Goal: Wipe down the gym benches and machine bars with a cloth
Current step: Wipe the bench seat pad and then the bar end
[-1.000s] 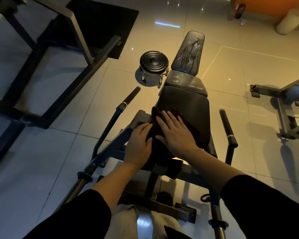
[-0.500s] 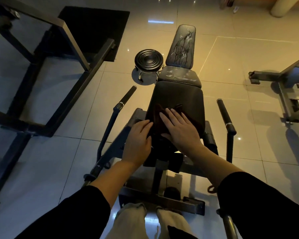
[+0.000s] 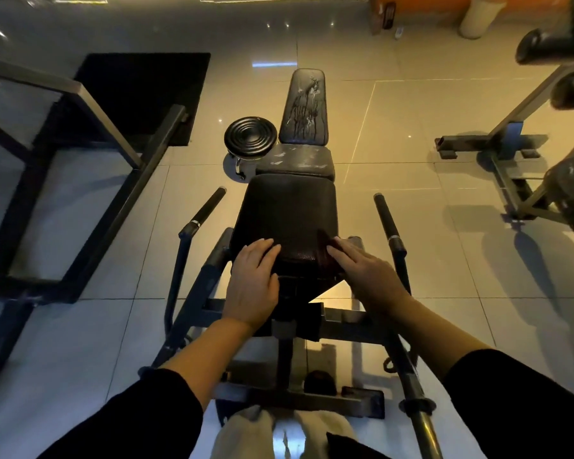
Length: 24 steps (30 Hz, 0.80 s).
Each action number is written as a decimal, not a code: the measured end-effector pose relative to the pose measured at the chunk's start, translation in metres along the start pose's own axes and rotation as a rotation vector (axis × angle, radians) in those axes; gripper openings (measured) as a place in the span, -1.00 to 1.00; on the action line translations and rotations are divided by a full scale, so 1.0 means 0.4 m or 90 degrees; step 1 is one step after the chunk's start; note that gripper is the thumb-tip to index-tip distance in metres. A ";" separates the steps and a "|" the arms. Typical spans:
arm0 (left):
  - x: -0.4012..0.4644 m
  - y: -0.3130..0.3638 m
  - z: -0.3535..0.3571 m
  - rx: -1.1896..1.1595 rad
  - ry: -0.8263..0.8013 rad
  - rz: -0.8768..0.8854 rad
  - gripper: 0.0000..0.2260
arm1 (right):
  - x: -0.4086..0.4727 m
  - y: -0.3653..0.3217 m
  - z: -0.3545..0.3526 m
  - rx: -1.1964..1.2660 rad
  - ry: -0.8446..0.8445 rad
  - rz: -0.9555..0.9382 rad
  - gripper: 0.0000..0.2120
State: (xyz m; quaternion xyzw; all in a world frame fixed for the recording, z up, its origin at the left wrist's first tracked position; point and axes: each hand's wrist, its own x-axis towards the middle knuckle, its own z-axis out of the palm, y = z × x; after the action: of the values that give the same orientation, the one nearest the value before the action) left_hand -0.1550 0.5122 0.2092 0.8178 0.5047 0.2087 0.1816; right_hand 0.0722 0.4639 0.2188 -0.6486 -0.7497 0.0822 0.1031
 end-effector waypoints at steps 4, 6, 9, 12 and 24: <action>0.014 -0.014 -0.006 0.009 0.019 -0.071 -0.63 | 0.053 -0.011 -0.058 0.177 0.201 0.116 -0.61; 0.017 -0.002 -0.004 0.001 0.033 -0.113 -0.63 | 0.127 -0.050 -0.073 0.180 0.142 0.094 -0.51; 0.021 0.003 -0.008 0.000 0.050 -0.147 -0.63 | 0.188 -0.098 -0.057 0.104 -0.203 0.047 -0.44; 0.027 -0.020 -0.014 0.020 0.046 -0.161 -0.64 | 0.175 -0.080 -0.013 0.027 -0.282 -0.029 -0.48; 0.035 -0.052 -0.026 0.004 0.030 -0.233 -0.62 | 0.297 -0.137 0.052 0.050 -0.246 -0.089 -0.49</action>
State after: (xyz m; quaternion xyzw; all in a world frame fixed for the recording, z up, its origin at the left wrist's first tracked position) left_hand -0.1703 0.5344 0.2097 0.7078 0.6498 0.1896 0.2020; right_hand -0.0018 0.5736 0.2184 -0.5628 -0.7948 0.2269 -0.0123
